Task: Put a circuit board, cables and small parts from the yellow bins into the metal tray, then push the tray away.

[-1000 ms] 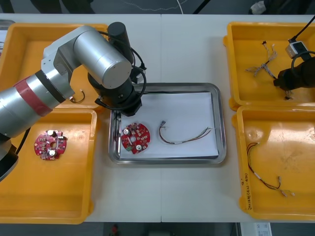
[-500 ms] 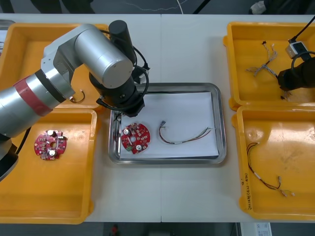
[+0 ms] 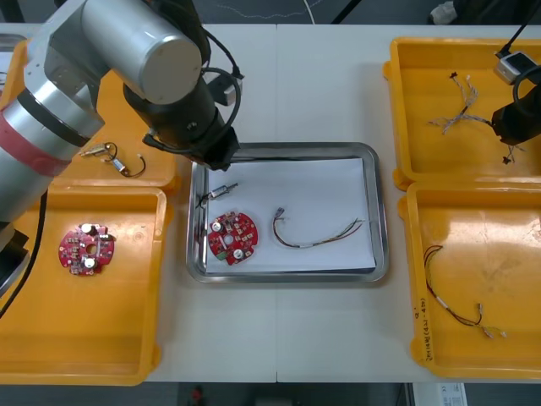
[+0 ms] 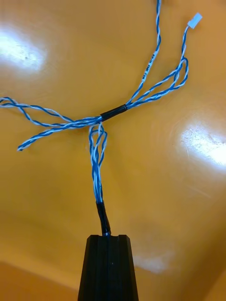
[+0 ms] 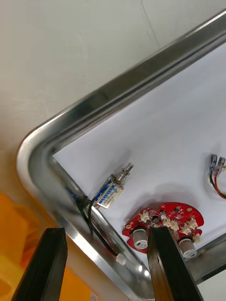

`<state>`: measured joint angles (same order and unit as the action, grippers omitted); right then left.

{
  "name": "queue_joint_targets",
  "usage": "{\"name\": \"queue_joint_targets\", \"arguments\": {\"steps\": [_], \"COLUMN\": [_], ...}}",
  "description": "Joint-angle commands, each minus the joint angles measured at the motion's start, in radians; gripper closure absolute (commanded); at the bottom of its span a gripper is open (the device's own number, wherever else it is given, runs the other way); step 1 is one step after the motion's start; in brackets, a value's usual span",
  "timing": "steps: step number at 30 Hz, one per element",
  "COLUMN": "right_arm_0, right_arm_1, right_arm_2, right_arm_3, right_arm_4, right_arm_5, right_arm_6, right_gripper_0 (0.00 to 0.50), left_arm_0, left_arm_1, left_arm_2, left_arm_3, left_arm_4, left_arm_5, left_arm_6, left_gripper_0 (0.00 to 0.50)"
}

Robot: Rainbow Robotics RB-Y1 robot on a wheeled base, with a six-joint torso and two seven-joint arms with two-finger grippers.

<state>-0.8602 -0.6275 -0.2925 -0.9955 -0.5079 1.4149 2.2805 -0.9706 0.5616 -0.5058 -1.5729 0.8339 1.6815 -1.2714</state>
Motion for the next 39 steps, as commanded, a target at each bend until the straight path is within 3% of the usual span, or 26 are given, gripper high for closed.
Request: {"name": "queue_joint_targets", "arguments": {"steps": [1,9,16,23,39], "right_arm_0": [0.007,0.006,0.007,0.007,0.007], "right_arm_1": [-0.006,-0.006,-0.005,-0.005,-0.001], "right_arm_2": [-0.063,-0.091,-0.086,-0.057,0.138], "right_arm_3": [-0.104,-0.293,-0.434,-0.578,-0.759], "right_arm_4": [0.022,0.109,0.120,0.046,-0.242], "right_arm_5": [0.078,0.309,0.487,0.505,0.505], "right_arm_6": [-0.015,-0.041,-0.055,-0.042,-0.007], "right_gripper_0": [0.500,0.500,0.500,0.500,0.500], "left_arm_0": [-0.051,-0.051,-0.053,-0.053,-0.057], "left_arm_1": [0.049,0.115,0.153,0.192,0.267], "left_arm_2": [0.090,0.167,0.231,0.274,0.280], "left_arm_3": [-0.036,0.016,0.102,0.194,0.373], "left_arm_4": [0.001,0.024,0.044,0.062,0.065], "left_arm_5": [0.038,0.046,0.034,0.001,-0.086], "left_arm_6": [-0.008,-0.171,-0.316,-0.468,-0.836], "left_gripper_0": [0.000,0.000,0.000,0.000,0.000]}}
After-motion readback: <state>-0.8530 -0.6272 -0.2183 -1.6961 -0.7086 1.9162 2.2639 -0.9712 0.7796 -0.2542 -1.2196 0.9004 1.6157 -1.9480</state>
